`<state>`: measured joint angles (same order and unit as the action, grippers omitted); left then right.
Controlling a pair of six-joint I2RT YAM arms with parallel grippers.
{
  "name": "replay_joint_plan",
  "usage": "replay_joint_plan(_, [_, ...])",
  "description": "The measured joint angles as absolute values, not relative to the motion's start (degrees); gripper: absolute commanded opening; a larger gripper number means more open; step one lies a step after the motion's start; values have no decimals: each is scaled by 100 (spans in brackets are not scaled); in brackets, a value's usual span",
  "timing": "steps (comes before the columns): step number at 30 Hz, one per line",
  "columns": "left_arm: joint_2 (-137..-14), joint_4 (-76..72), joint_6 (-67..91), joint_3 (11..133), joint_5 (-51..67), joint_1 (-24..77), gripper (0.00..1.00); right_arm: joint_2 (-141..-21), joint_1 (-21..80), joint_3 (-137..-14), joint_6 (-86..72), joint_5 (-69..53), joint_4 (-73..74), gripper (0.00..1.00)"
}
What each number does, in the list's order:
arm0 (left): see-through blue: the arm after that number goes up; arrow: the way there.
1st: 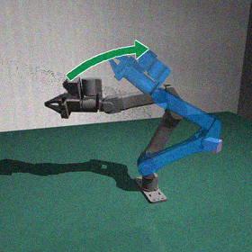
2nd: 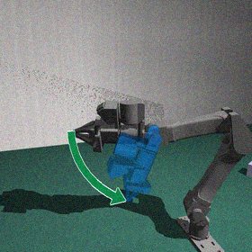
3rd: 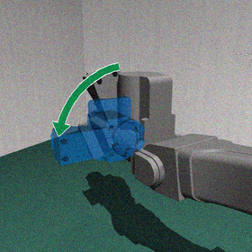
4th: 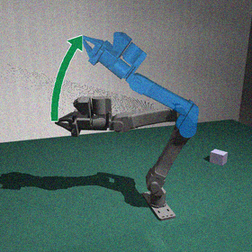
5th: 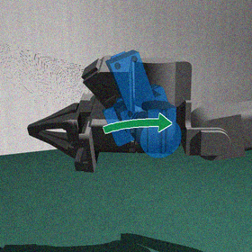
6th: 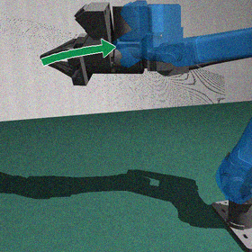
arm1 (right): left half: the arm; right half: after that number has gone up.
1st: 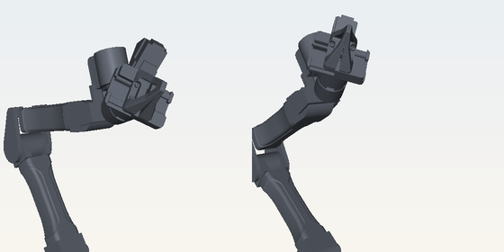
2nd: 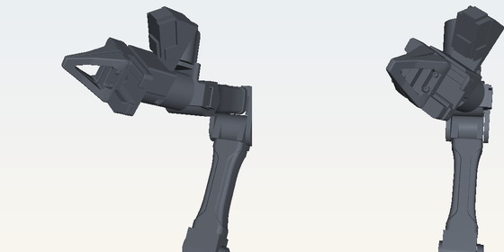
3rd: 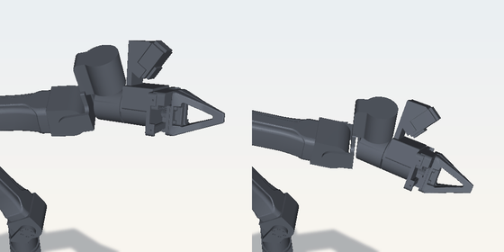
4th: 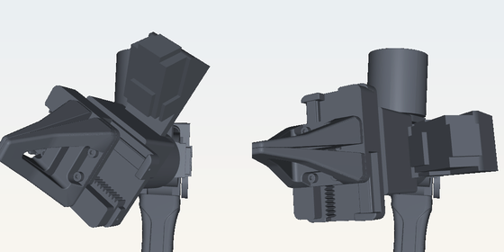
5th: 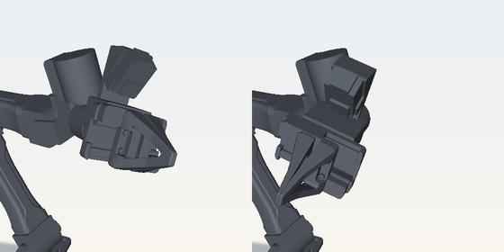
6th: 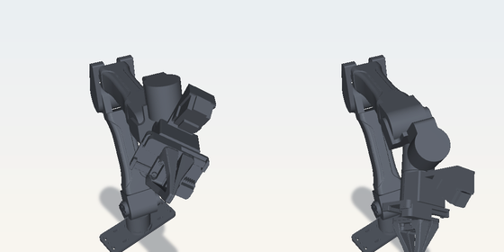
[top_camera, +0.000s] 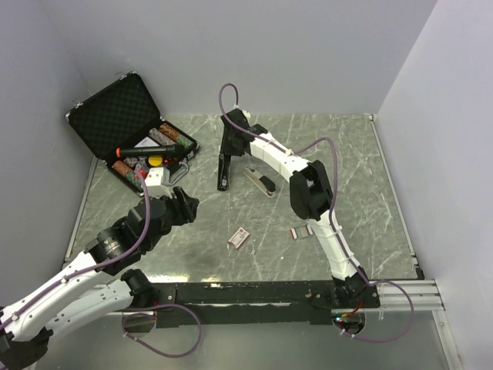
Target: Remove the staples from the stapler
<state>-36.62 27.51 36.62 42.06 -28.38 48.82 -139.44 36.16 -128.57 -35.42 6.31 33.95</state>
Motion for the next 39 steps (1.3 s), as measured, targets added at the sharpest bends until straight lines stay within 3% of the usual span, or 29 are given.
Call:
replay_joint_plan(10, [-3669,2751,3662,4206,-2836,4882,61,-14062,3594,-12835,-3662,388,3470,52])
replay_joint_plan(22, [-3802,2759,3660,4206,-2836,4882,65,-13837,3590,-12420,-3658,8,3253,61])
replay_joint_plan(32, [-4689,2569,3380,4689,-2810,4882,67,-11089,3422,-9865,-3391,-266,2620,64])
replay_joint_plan(39, [-6198,1876,3234,5371,-2698,4877,66,-8969,3267,-7719,-3166,-134,1970,59])
